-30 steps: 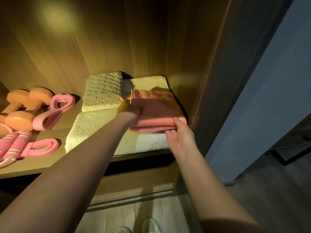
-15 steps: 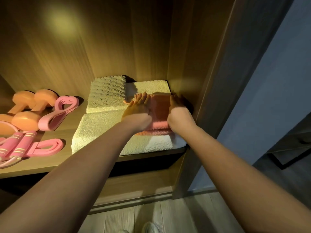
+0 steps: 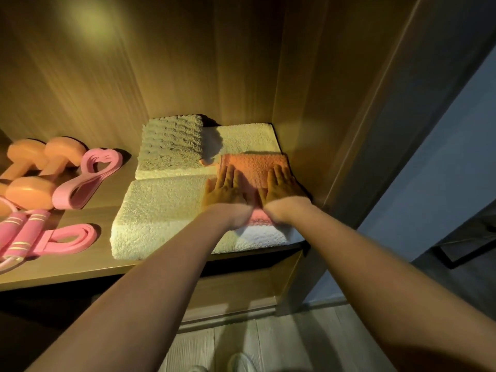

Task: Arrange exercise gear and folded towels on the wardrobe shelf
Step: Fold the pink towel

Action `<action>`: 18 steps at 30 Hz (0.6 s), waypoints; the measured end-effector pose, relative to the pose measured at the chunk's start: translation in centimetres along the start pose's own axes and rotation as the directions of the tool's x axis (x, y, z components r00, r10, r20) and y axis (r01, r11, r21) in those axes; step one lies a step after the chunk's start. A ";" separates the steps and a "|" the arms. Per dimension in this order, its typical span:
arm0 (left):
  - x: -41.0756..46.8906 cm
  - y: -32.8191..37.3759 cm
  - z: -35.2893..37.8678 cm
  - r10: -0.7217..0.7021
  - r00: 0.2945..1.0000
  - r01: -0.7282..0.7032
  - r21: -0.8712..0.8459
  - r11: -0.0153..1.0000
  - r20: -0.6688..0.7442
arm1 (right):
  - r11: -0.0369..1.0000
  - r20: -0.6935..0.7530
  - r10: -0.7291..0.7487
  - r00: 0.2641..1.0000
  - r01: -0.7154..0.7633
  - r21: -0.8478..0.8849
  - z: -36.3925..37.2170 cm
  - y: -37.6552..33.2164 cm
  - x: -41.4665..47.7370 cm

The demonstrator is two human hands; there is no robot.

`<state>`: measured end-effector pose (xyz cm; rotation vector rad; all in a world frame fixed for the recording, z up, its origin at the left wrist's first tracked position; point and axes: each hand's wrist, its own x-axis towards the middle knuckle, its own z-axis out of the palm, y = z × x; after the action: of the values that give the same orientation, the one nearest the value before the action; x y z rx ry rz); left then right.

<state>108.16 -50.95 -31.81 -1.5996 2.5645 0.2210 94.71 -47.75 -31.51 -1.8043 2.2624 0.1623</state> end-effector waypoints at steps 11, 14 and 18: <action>-4.4 -5.0 0.8 0.395 0.856 -0.414 0.014 0.910 -0.333 | 0.952 -0.349 -0.289 0.892 0.306 -0.005 0.3 0.9 -6.1; -5.6 -6.5 1.9 0.418 0.875 -0.379 0.191 0.905 -0.245 | 0.874 -0.229 -0.464 0.856 0.398 -0.280 1.5 2.1 -7.3; -5.4 -5.9 2.5 0.380 0.887 -0.324 0.235 0.917 -0.263 | 0.848 -0.166 -0.437 0.884 0.342 -0.405 2.0 2.3 -5.8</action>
<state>115.91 -48.32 -33.73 -1.1663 2.9929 -0.2531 93.94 -41.26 -32.06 -2.5833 2.0523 0.3105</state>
